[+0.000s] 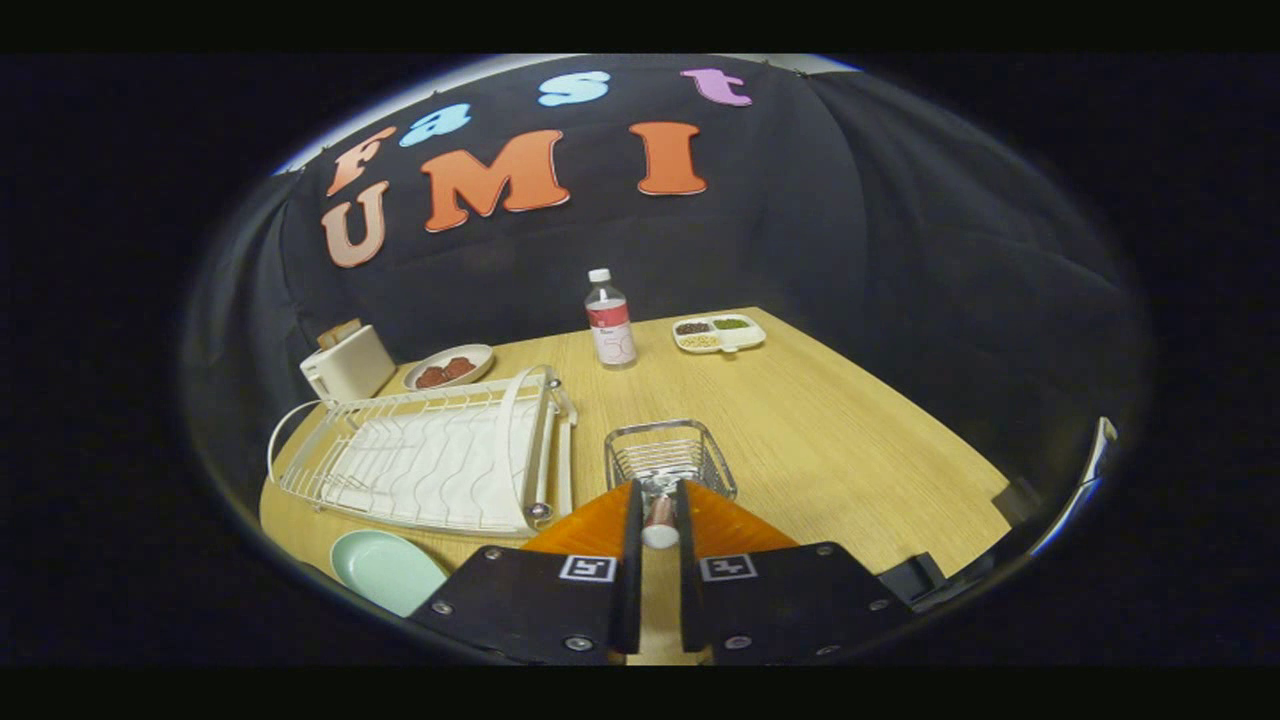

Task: Take the plate from the dish rack, then take the spoon from the basket and place it into the plate.

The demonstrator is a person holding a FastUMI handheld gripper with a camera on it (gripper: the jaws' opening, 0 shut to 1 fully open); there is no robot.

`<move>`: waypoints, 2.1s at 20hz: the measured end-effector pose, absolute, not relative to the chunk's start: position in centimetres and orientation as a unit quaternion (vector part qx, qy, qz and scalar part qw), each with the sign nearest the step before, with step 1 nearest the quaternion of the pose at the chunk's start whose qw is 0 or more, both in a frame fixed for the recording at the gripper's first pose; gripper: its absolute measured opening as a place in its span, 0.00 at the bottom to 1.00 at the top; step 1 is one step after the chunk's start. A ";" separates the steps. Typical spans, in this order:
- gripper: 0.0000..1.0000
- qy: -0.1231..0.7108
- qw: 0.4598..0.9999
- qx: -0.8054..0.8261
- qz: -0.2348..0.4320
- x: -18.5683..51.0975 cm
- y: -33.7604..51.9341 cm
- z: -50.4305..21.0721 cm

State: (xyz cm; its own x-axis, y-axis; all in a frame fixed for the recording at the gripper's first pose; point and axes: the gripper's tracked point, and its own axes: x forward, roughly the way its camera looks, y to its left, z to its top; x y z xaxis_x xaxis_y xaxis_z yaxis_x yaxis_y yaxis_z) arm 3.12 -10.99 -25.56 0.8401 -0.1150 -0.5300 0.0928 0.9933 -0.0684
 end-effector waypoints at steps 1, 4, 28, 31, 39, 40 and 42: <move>0.24 0.280 0.958 -0.027 -0.053 3.2 -10.9 -25.6; 0.10 0.278 0.957 -0.051 -0.065 3.1 -11.4 -25.4; 0.05 0.170 0.982 -0.075 -0.022 -1.0 -2.2 -11.8; 0.05 0.164 0.984 -0.074 0.007 -1.8 1.1 -10.5; 0.05 0.169 0.976 -0.075 0.119 -4.7 11.0 -11.0; 0.05 0.175 0.973 -0.075 0.130 -5.2 11.9 -11.6; 0.05 0.187 0.968 -0.073 0.153 -6.0 13.5 -12.8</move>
State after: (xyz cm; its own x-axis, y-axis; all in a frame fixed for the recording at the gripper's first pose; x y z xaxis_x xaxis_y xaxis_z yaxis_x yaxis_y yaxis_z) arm -5.98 13.49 -12.80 0.8835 0.2679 -0.3843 -0.3226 0.9427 -0.0845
